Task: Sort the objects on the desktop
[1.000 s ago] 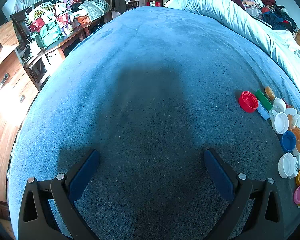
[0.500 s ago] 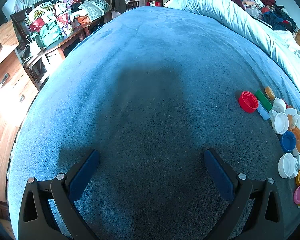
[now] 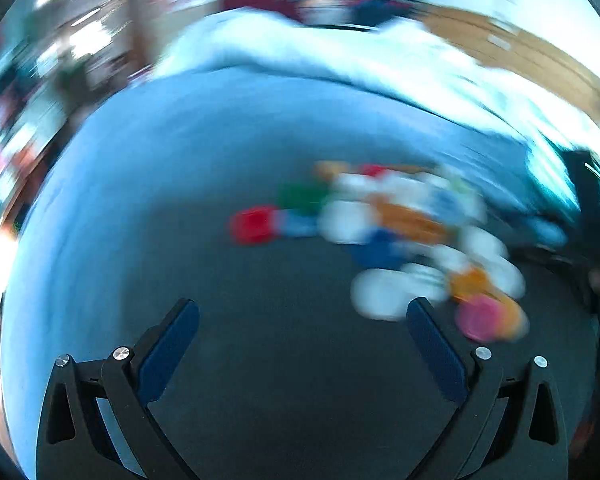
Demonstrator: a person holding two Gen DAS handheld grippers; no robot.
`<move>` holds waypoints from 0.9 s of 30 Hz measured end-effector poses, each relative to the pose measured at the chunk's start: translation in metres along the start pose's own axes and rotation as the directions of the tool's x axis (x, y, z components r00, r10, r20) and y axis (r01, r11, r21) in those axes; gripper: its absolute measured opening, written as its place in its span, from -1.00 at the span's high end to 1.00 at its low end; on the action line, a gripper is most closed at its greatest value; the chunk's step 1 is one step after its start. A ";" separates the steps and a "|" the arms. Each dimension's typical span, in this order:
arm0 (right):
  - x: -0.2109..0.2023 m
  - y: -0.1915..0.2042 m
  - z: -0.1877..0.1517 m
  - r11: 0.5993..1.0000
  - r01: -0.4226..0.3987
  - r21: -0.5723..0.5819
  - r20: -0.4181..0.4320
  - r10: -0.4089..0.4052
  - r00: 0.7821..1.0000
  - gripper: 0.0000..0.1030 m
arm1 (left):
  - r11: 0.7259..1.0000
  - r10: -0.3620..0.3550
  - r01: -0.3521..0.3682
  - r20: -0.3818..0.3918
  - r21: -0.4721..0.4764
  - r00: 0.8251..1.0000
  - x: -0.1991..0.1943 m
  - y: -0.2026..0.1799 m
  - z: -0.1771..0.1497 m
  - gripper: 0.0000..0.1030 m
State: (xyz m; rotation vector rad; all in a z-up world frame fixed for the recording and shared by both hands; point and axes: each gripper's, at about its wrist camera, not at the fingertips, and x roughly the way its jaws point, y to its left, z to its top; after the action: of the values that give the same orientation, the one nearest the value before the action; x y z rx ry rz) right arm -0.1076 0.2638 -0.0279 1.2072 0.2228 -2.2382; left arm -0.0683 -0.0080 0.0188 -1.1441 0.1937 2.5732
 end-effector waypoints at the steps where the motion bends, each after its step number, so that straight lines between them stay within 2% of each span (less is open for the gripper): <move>1: 0.003 0.008 0.001 0.997 0.058 -0.043 -0.005 -0.058 0.998 -1.00 | 0.999 -0.024 0.023 0.005 0.023 1.000 0.000 -0.007 0.000 -0.96; 3: 0.000 0.010 0.000 0.996 0.076 -0.055 0.006 -0.076 0.997 -1.00 | 0.998 -0.057 0.057 0.014 0.014 0.998 0.003 -0.008 0.002 -0.96; 5: -0.001 -0.002 -0.003 0.999 0.029 -0.019 -0.002 -0.029 1.000 -1.00 | 0.997 -0.070 0.070 0.030 -0.018 0.997 0.007 -0.005 0.005 -0.96; 9: -0.003 -0.005 -0.001 1.000 -0.009 0.010 -0.006 0.009 1.000 -1.00 | 0.994 -0.113 0.113 -0.014 -0.006 0.993 0.022 -0.004 0.011 -0.90; 10: -0.003 -0.006 -0.001 1.000 -0.012 0.008 -0.009 0.012 1.000 -1.00 | 0.992 -0.124 0.124 -0.042 0.001 0.991 0.029 -0.004 0.012 -0.77; 11: -0.004 -0.008 -0.002 1.000 -0.021 0.011 -0.007 0.021 1.000 -1.00 | 0.991 -0.136 0.137 -0.065 0.003 0.989 0.034 -0.007 0.013 -0.50; 13: -0.007 -0.011 -0.003 0.999 -0.045 0.024 -0.002 0.045 0.999 -1.00 | 0.985 -0.174 0.174 -0.088 -0.004 0.981 0.041 -0.010 0.016 -0.35; 14: -0.008 -0.013 -0.004 0.998 -0.061 0.022 -0.003 0.061 0.998 -1.00 | 0.982 -0.187 0.187 -0.082 -0.011 0.979 0.041 -0.011 0.018 -0.06; 15: -0.008 -0.015 -0.004 0.996 -0.084 0.015 -0.001 0.084 0.996 -1.00 | 0.981 -0.196 0.196 -0.077 -0.018 0.978 0.040 -0.011 0.019 0.11; 17: 0.000 -0.014 0.003 0.996 -0.092 0.017 -0.014 0.092 0.996 -1.00 | 0.984 -0.179 0.177 -0.063 -0.031 0.982 0.038 -0.014 0.021 0.57; 18: 0.000 -0.008 0.003 0.998 -0.069 -0.014 -0.033 0.068 0.997 -1.00 | 0.987 -0.162 0.160 -0.061 -0.034 0.985 0.036 -0.016 0.021 0.58; 20: -0.001 0.000 0.004 0.997 -0.041 -0.067 -0.039 0.039 0.998 -1.00 | 0.987 -0.153 0.151 -0.048 -0.055 0.987 0.030 -0.016 0.019 0.78; 21: -0.003 0.000 0.002 0.997 -0.042 -0.064 -0.033 0.040 0.999 -1.00 | 0.988 -0.142 0.139 -0.040 -0.068 0.989 0.027 -0.016 0.016 0.81; 23: -0.008 -0.002 0.000 0.998 -0.036 -0.049 -0.015 0.035 0.999 -0.90 | 0.989 -0.121 0.119 -0.022 -0.092 0.992 0.018 -0.015 0.012 0.81; 24: -0.011 -0.003 0.001 0.998 -0.029 -0.050 -0.005 0.029 1.000 -0.79 | 0.988 -0.110 0.109 -0.008 -0.106 0.994 0.013 -0.015 0.010 0.81; 27: -0.021 -0.009 0.006 0.999 -0.010 -0.032 0.043 0.011 0.999 -0.79 | 0.986 -0.062 0.068 0.041 -0.155 0.997 -0.002 -0.011 0.004 0.80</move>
State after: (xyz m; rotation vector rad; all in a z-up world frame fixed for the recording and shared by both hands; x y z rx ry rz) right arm -0.1077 0.2776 -0.0087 1.1393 0.2340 -2.2409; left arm -0.0666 0.0029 0.0230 -1.1357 -0.0540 2.5868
